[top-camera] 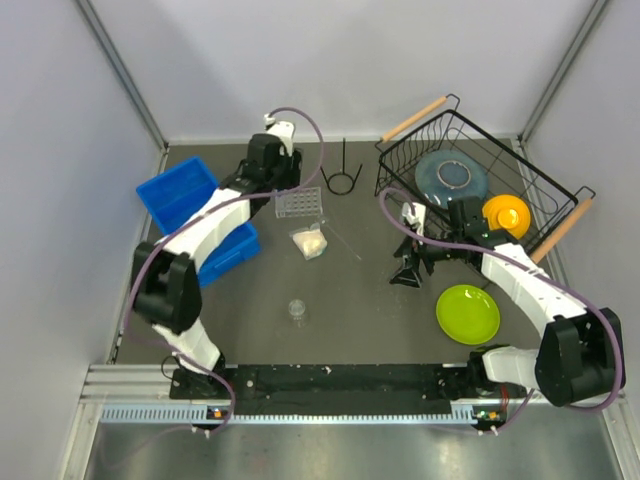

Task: Organize the chemistry lab equipment

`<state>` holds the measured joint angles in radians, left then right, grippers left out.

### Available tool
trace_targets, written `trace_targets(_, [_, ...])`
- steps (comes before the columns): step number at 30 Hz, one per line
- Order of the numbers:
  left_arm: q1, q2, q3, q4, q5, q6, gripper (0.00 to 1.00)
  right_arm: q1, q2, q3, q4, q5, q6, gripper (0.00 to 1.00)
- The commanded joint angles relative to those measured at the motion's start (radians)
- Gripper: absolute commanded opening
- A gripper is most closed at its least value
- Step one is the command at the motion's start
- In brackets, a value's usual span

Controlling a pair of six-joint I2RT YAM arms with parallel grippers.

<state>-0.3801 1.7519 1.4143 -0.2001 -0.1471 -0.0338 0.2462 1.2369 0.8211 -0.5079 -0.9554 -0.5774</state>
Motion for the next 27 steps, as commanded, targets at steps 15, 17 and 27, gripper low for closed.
trace_targets(15, [0.211,-0.954,-0.642,-0.094,0.208,-0.298,0.99,0.16,0.189,0.358,-0.195,0.36,0.154,0.84])
trace_targets(17, [0.211,-1.052,-0.675,-0.125,0.236,-0.299,0.99,0.198,0.26,0.427,-0.193,0.449,0.212,0.85])
trace_targets(27, [0.21,-1.339,-0.858,-0.197,0.333,-0.403,0.99,0.354,0.617,0.725,-0.162,0.713,0.366,0.74])
